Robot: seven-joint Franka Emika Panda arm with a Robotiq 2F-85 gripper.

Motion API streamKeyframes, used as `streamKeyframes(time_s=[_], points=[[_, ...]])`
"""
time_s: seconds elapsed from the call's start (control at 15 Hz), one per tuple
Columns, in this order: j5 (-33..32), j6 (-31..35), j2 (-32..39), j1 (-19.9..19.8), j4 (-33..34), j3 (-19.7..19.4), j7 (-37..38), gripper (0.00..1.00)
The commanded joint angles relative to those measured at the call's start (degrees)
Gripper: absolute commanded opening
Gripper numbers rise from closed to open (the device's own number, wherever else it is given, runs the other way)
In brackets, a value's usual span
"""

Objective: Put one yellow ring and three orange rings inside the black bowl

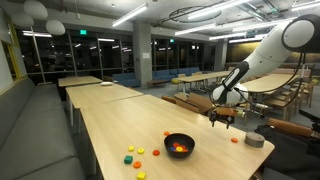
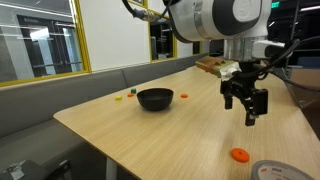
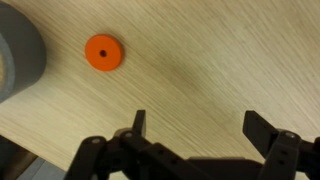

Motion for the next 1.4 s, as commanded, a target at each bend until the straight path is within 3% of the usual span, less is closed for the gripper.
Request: streamKeyframes(time_s=[0.0,1.33], points=[[0.6,-0.2,-0.1,-1.2,-1.8,-0.6,-0.4,1.00],[2.2,-3.6,0.8,-3.5,-6.2,-2.1,-0.2,1.00]])
